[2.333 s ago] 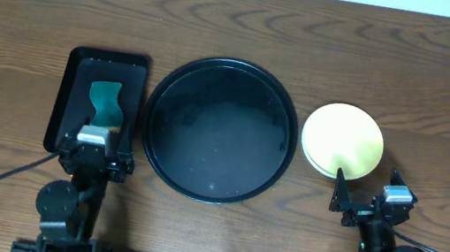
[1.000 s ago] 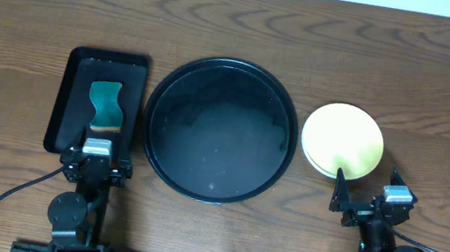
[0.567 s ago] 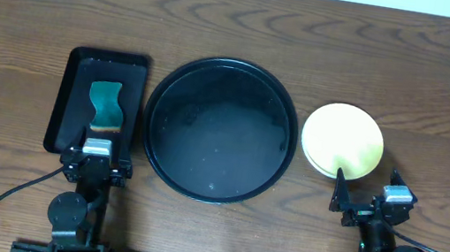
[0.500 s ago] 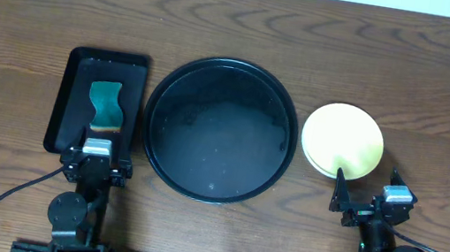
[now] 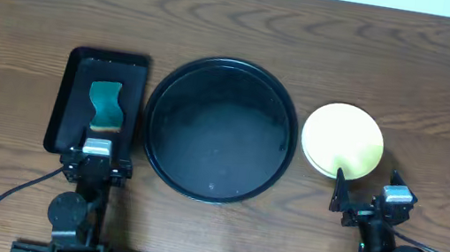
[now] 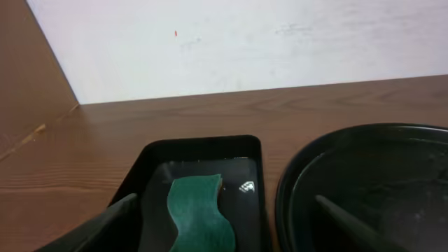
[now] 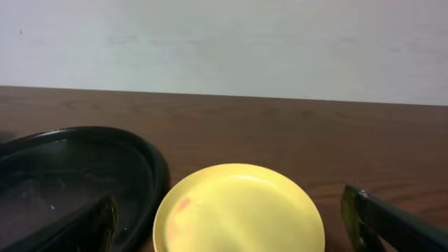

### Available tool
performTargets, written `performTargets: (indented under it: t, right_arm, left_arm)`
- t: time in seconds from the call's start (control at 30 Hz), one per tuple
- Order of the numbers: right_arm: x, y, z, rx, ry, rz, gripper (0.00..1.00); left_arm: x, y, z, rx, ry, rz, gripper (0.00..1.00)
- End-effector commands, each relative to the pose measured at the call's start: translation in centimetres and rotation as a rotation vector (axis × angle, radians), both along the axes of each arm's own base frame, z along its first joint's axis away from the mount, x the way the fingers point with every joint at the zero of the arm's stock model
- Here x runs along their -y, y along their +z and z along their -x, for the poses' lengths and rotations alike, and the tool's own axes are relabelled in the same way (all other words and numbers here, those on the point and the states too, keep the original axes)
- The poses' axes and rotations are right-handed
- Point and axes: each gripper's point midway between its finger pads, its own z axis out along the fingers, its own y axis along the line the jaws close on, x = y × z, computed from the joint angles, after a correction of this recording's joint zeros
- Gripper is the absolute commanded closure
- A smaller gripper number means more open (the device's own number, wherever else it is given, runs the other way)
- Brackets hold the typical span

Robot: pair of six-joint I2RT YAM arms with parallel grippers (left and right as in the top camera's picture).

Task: Clean dirty plates on tray and stack at the side

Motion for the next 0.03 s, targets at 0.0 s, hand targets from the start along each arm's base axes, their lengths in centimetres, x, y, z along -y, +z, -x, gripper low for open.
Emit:
performTargets:
  t: [0.0]
  right_arm:
    - [0.03, -0.02, 0.02, 0.000, -0.001, -0.007, 0.01]
  left_arm:
    - [0.12, -1.47, 0.10, -0.049, -0.007, -0.010, 0.24]
